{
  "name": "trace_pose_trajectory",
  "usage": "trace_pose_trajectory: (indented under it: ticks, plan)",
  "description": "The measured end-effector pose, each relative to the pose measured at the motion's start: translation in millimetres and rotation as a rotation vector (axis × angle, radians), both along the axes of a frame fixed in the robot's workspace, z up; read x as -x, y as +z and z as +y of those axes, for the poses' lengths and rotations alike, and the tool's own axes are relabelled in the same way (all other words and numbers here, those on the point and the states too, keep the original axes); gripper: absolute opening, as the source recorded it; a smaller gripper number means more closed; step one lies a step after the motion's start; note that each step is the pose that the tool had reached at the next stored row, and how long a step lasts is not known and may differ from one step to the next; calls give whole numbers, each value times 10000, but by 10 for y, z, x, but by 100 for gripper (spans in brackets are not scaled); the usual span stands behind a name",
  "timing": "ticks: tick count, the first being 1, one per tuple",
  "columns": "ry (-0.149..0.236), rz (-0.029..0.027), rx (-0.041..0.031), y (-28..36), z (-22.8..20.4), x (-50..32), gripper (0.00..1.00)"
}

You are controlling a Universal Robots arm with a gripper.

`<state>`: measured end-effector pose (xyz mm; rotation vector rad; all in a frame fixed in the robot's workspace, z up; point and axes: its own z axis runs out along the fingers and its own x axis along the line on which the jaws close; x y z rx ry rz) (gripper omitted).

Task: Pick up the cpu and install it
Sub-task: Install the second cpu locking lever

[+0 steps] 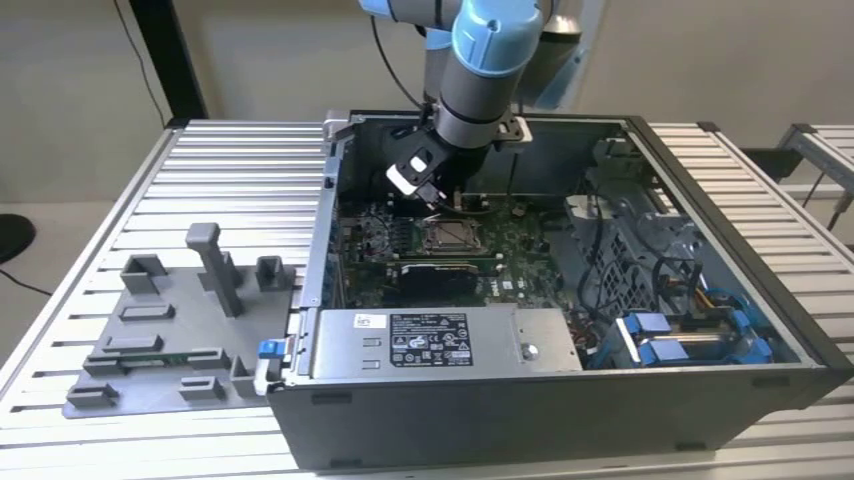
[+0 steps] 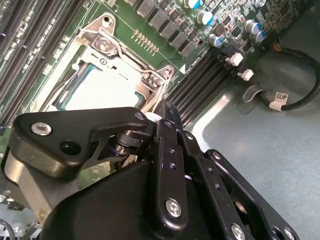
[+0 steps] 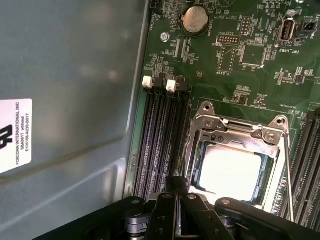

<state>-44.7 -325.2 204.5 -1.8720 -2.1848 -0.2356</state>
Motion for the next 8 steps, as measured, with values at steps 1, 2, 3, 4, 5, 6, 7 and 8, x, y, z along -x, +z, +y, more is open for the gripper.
trace_pose_trajectory:
  ticks: [1,2,3,4,5,6,7,8]
  plan:
    - [0,0,0,-3,0,-8,0]
    - [0,0,0,-5,0,-16,0]
    - [0,1,1,-8,0,-23,0]
    - [1,0,1,-11,-1,-28,0]
    - [0,0,1,-15,0,-32,0]
    - [0,0,1,-17,0,-36,0]
    - [0,0,2,-20,0,-40,0]
    - [0,1,2,-23,0,-44,0]
